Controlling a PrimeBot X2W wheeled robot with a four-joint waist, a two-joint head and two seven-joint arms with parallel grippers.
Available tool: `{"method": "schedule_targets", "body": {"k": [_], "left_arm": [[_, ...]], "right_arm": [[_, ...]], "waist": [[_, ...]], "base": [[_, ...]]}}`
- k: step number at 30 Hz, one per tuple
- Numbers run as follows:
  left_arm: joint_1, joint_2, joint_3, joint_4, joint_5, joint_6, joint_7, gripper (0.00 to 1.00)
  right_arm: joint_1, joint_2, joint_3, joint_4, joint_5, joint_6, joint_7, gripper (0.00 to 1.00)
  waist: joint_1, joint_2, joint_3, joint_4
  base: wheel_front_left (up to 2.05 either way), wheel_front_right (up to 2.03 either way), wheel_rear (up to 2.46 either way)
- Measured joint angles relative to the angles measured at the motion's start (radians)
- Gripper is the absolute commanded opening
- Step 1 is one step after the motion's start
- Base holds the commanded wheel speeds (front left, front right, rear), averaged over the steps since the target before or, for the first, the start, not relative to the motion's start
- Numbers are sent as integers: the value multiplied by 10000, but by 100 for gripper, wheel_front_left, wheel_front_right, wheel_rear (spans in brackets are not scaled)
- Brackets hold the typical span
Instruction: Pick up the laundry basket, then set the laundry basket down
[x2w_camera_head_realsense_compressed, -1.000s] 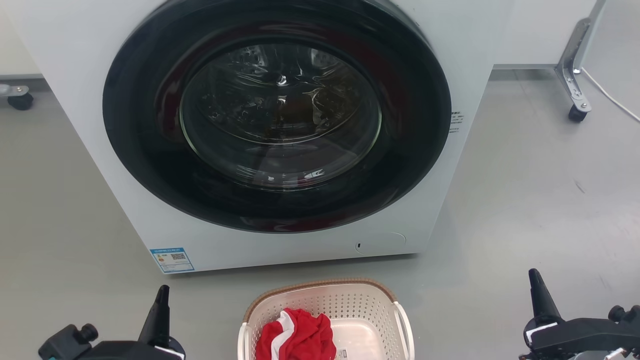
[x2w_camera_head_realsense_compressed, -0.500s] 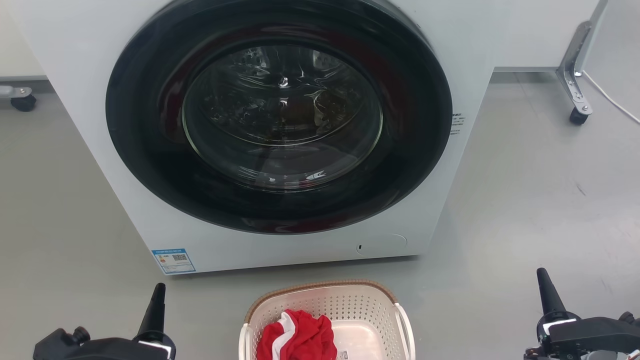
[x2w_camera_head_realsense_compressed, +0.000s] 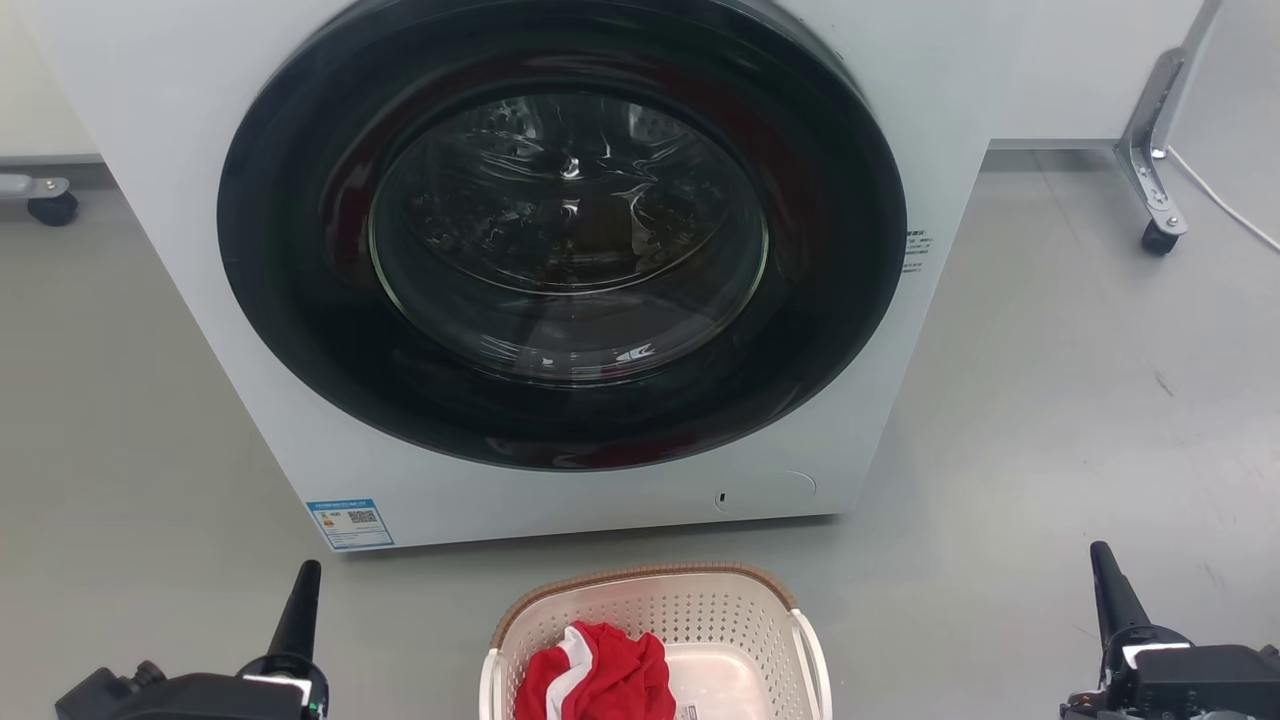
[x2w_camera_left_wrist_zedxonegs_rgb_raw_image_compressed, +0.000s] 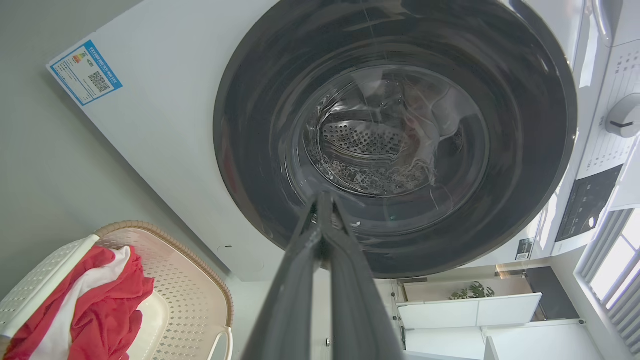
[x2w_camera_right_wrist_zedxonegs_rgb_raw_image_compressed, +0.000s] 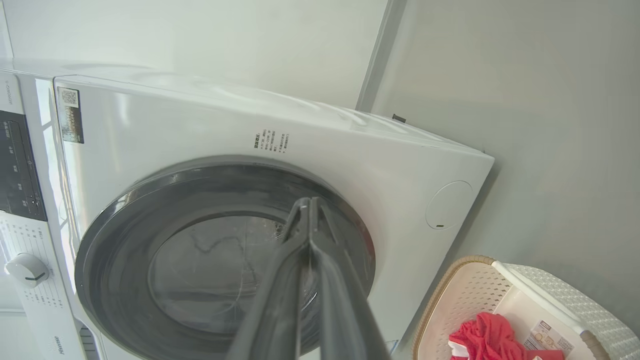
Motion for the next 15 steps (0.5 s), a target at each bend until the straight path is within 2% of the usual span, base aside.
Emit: {"method": "schedule_targets", "body": {"k": [15], "left_arm": [[-326, -155, 481, 405, -1827, -349, 374, 0]], "right_arm": [[-128, 286, -700, 267, 1695, 360, 485, 0]], "waist": [[0, 0, -58, 37]], "base": [[0, 0, 0]]}}
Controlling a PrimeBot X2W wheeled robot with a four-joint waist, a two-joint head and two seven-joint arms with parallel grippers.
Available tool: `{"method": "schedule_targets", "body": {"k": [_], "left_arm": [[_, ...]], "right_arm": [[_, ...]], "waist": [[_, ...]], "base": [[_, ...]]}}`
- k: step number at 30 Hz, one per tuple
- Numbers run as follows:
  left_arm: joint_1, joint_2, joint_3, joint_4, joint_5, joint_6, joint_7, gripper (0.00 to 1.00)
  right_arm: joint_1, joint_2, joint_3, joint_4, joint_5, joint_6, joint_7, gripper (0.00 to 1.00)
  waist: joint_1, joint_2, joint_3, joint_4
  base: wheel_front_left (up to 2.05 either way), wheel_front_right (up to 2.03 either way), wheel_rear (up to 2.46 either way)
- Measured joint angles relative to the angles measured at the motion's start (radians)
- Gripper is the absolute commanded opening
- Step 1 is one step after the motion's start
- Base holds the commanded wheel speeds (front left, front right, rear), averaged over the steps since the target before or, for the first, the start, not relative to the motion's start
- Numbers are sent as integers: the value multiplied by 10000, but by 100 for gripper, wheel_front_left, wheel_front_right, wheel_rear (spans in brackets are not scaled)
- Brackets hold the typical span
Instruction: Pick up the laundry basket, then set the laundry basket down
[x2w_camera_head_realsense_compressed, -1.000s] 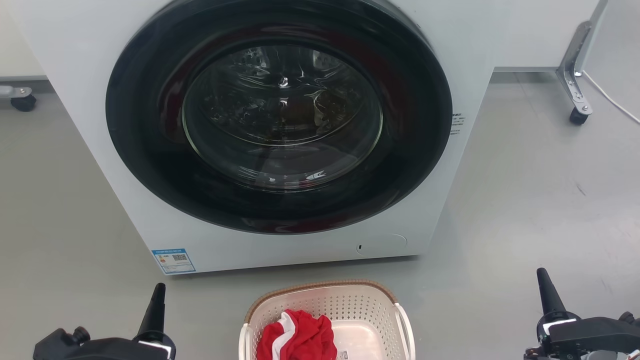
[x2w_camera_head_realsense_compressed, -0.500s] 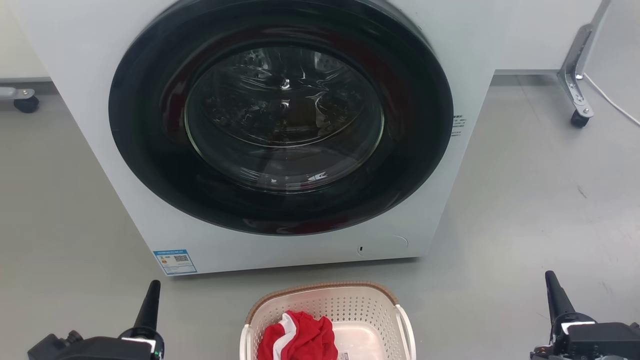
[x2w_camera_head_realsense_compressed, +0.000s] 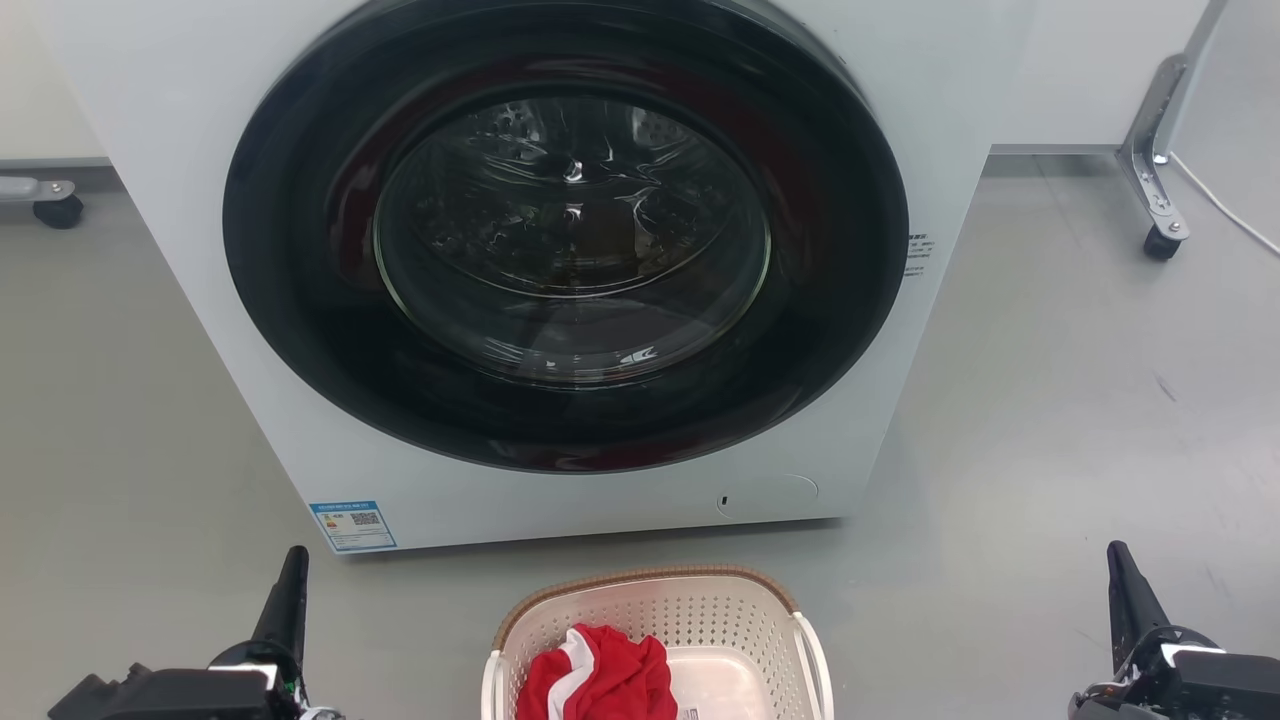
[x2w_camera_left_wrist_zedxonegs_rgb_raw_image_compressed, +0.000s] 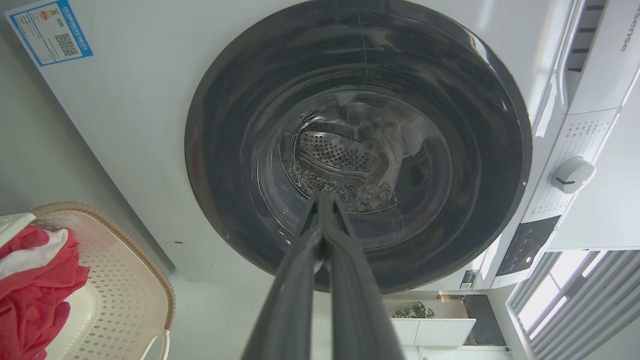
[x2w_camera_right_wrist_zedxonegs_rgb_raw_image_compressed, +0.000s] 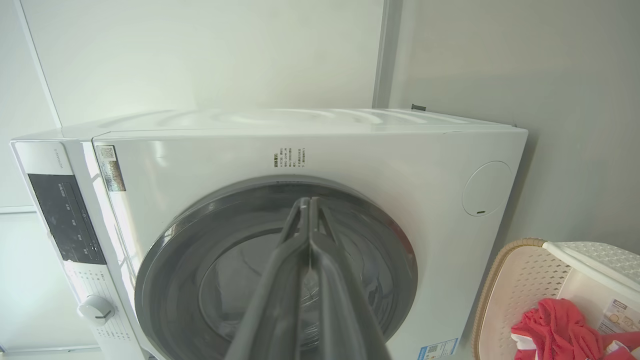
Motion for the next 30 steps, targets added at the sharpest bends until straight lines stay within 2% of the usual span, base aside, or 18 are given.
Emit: {"method": "schedule_targets", "body": {"k": [5, 30], "left_arm": [[-50, -19, 48, 36, -272, -77, 59, 0], [-50, -25, 48, 52, -274, -79, 59, 0]], "right_arm": [[-55, 27, -79, 25, 169, 31, 75, 0], [-55, 35, -81, 33, 169, 31, 75, 0]], "waist": [[0, 0, -5, 3], [-2, 0, -5, 3]], "base": [[0, 0, 0], [0, 0, 0]]}}
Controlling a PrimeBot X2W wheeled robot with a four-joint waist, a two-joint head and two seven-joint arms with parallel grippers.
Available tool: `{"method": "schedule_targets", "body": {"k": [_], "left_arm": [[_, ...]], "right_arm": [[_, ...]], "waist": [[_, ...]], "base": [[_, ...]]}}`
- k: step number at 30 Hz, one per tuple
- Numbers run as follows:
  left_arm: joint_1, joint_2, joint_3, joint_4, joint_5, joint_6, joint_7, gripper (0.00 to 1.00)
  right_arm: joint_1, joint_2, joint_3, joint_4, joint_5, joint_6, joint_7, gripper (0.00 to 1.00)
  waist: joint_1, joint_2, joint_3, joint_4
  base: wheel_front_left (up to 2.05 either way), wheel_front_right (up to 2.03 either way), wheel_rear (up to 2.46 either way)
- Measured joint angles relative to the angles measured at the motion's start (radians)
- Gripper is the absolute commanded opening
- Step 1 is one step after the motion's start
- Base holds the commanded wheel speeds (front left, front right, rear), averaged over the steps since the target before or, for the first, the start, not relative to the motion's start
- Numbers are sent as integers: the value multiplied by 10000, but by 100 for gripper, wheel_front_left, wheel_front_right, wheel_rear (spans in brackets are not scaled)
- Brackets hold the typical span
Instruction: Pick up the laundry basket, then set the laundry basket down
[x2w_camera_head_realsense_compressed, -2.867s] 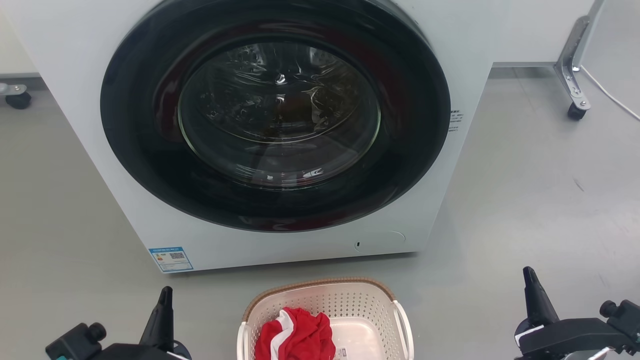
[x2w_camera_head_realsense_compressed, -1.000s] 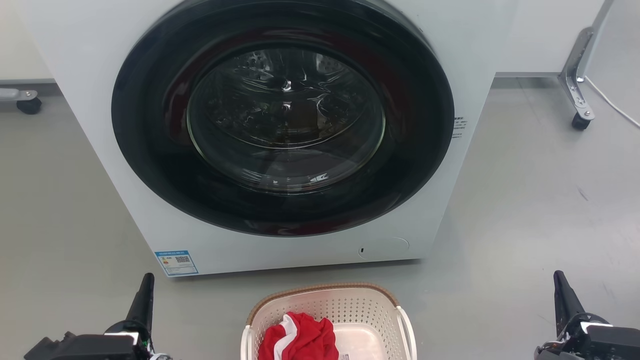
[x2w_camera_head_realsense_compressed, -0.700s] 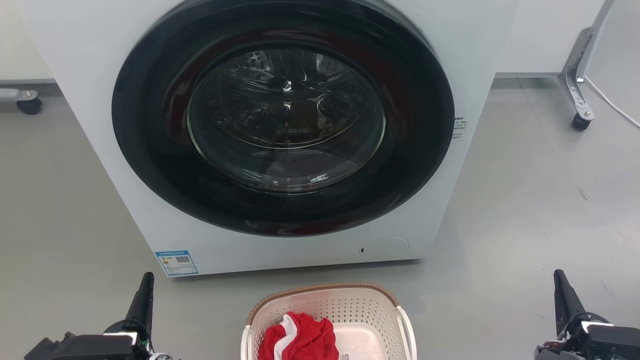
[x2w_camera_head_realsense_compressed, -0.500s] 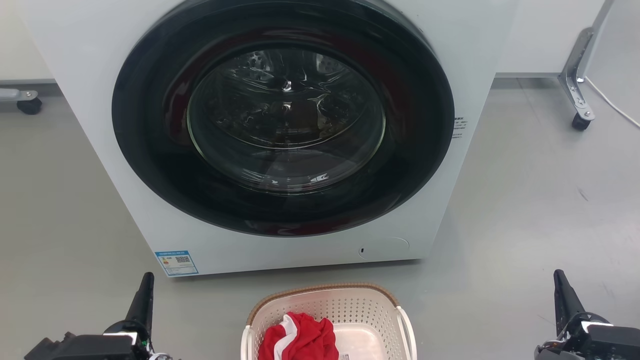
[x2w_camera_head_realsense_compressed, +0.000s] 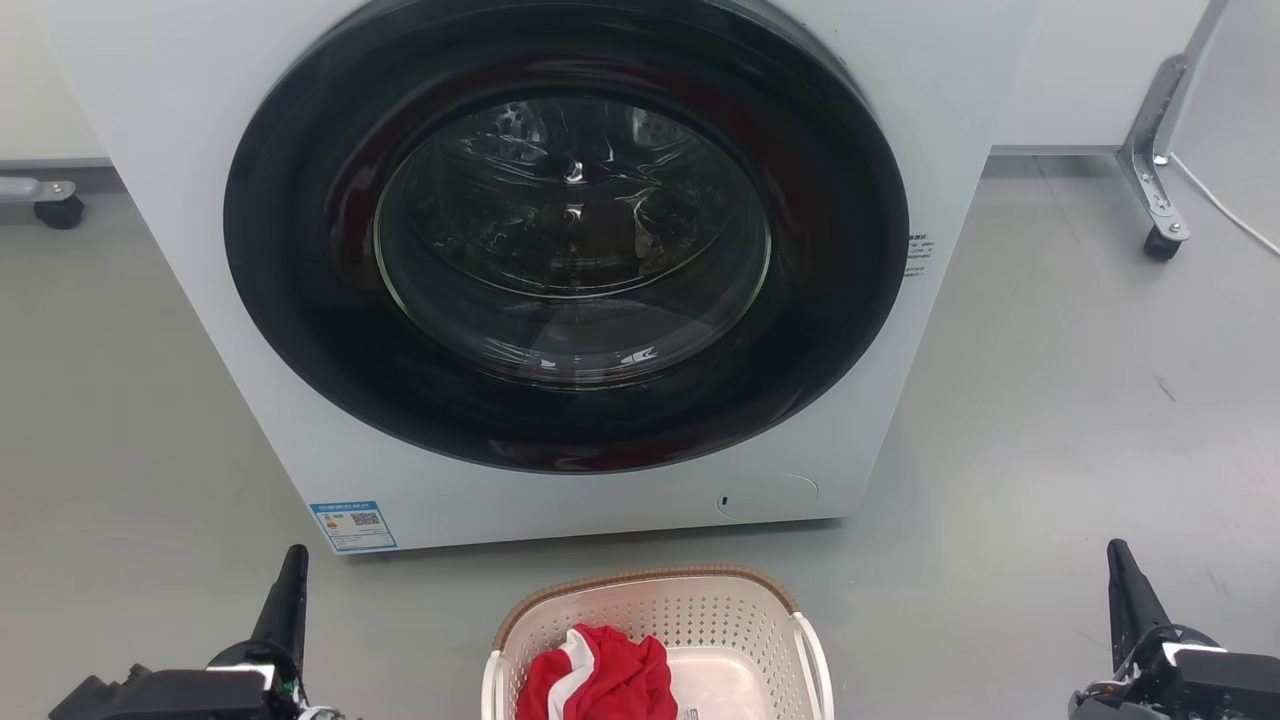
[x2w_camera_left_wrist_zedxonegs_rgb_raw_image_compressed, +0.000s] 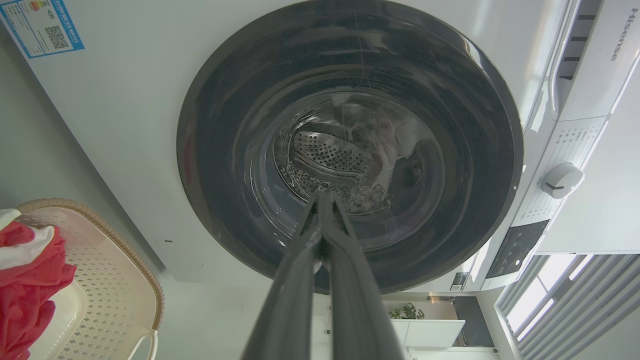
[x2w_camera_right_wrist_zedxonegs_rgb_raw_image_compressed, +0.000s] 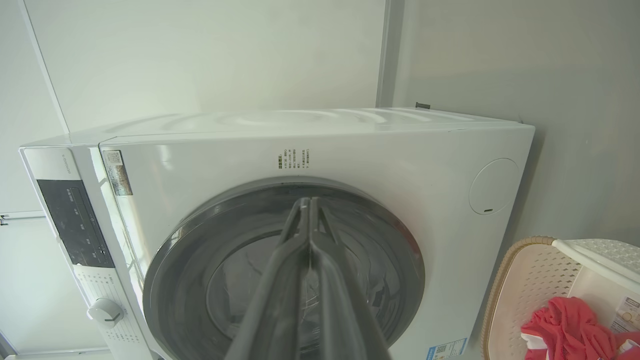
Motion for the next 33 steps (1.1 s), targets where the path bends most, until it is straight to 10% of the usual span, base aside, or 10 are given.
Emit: {"method": "schedule_targets", "body": {"k": [33], "left_arm": [[0, 0, 0, 15, -12, 0, 0, 0]], "right_arm": [[0, 2, 2, 2, 15, 2, -2, 0]], "waist": [[0, 0, 0, 0]], "base": [[0, 0, 0]]}}
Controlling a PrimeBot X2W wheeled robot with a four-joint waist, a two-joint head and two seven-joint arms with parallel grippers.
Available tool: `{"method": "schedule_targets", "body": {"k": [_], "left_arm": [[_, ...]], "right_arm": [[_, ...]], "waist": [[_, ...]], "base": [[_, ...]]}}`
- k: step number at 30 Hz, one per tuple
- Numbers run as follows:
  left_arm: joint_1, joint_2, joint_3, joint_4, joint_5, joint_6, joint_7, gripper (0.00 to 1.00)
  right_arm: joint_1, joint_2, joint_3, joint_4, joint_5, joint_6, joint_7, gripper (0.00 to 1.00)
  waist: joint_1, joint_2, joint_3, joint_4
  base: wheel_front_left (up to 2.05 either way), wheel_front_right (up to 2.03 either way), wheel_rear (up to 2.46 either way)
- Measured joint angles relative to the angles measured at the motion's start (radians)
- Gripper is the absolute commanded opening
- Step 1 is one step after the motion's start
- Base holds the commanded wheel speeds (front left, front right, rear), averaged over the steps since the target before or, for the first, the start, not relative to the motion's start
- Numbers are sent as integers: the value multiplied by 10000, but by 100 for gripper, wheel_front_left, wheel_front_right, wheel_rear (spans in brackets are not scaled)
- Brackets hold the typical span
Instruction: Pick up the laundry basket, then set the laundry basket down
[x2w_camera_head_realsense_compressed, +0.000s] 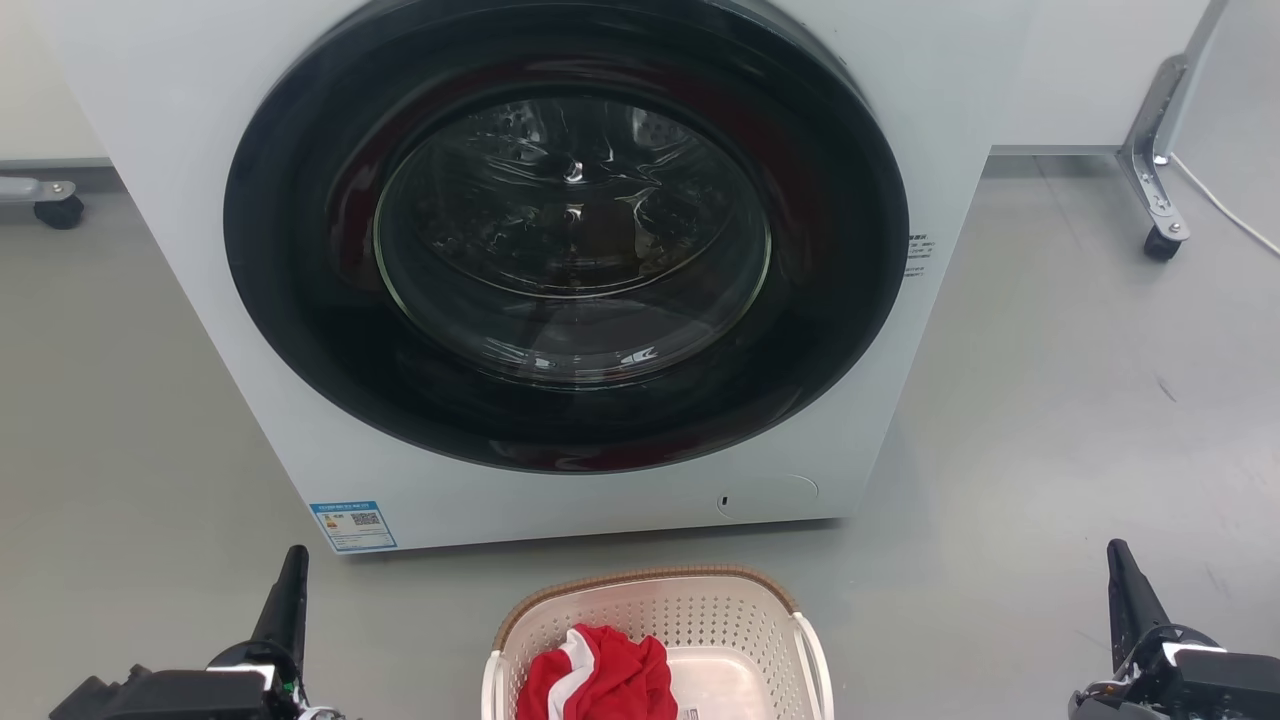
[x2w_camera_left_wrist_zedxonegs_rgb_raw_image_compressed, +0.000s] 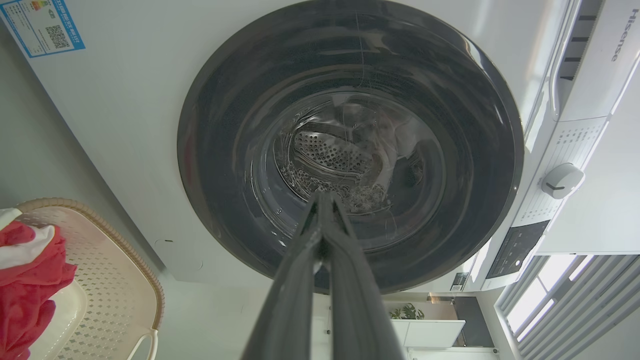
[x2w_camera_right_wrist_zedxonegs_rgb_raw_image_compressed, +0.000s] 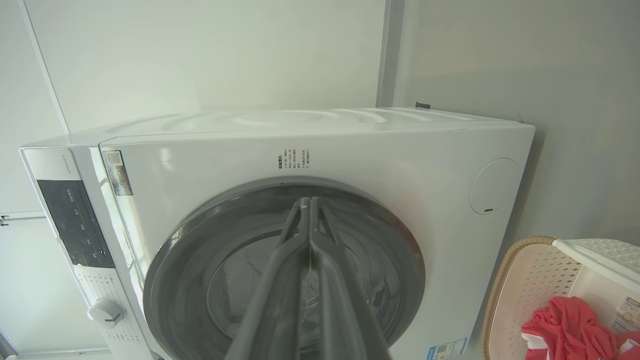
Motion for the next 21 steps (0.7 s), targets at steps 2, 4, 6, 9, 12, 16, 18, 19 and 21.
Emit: {"method": "schedule_targets", "body": {"k": [2, 4, 6, 9, 12, 16, 18, 19, 21], "left_arm": [[0, 0, 0, 2, 0, 0, 0, 0], [0, 0, 0, 2, 0, 0, 0, 0], [0, 0, 0, 4, -2, 0, 0, 0], [0, 0, 0, 4, 0, 0, 0, 0], [0, 0, 0, 4, -2, 0, 0, 0], [0, 0, 0, 6, -2, 0, 0, 0], [0, 0, 0, 6, -2, 0, 0, 0], [0, 0, 0, 6, -2, 0, 0, 0], [0, 0, 0, 6, -2, 0, 0, 0]], "right_arm": [[0, 0, 0, 0, 2, 0, 0, 0], [0, 0, 0, 0, 13, 0, 0, 0], [0, 0, 0, 0, 13, 0, 0, 0], [0, 0, 0, 0, 13, 0, 0, 0], [0, 0, 0, 0, 13, 0, 0, 0], [0, 0, 0, 0, 13, 0, 0, 0], [0, 0, 0, 0, 13, 0, 0, 0], [0, 0, 0, 0, 13, 0, 0, 0], [0, 0, 0, 0, 13, 0, 0, 0]], "waist": [[0, 0, 0, 0], [0, 0, 0, 0], [0, 0, 0, 0], [0, 0, 0, 0], [0, 0, 0, 0], [0, 0, 0, 0], [0, 0, 0, 0], [0, 0, 0, 0], [0, 0, 0, 0]], "base": [[0, 0, 0], [0, 0, 0], [0, 0, 0], [0, 0, 0], [0, 0, 0], [0, 0, 0], [0, 0, 0], [0, 0, 0], [0, 0, 0]]}}
